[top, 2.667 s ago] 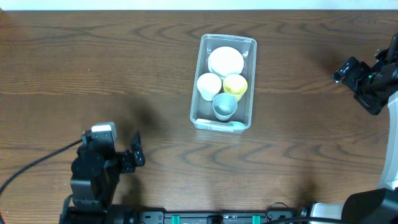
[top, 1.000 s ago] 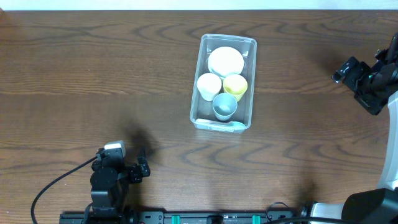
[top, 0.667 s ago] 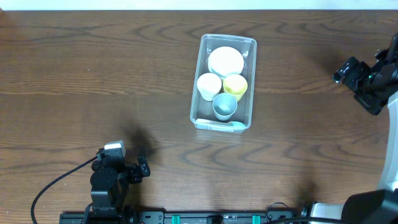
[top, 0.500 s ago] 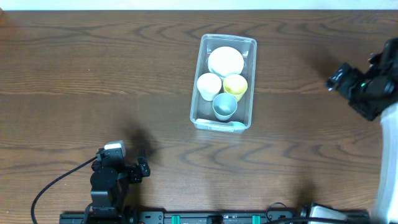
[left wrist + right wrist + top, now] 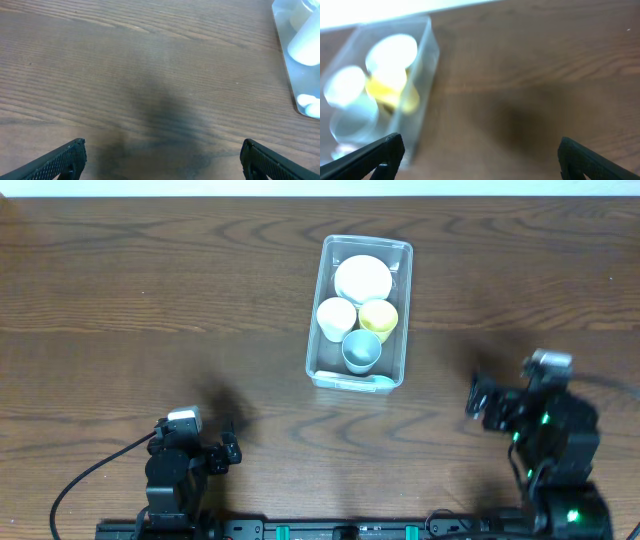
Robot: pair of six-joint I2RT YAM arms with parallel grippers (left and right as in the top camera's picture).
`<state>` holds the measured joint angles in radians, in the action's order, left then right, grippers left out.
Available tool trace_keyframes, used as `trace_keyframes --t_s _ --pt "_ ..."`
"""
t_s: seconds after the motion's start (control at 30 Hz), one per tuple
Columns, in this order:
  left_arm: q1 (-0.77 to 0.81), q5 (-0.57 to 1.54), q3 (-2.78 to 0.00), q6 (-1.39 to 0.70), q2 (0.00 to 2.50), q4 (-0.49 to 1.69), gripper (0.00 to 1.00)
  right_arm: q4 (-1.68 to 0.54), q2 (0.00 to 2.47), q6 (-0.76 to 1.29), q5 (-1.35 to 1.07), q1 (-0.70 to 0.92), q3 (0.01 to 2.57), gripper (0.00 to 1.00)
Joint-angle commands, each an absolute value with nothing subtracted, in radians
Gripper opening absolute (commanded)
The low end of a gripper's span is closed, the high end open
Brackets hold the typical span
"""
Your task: Pack container
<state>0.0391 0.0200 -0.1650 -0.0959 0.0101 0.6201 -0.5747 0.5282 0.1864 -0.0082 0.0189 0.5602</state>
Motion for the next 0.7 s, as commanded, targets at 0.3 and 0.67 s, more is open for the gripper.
trace_keyframes --t_s 0.3,0.67 --pt "0.034 0.019 -0.154 -0.083 0.004 0.616 0.98 -0.568 0.126 -0.016 -0.076 0.027 0.229 0.99" --pt "0.034 0.019 -0.155 -0.083 0.004 0.616 0.98 -0.565 0.006 -0.016 -0.079 0.027 0.149 0.99"
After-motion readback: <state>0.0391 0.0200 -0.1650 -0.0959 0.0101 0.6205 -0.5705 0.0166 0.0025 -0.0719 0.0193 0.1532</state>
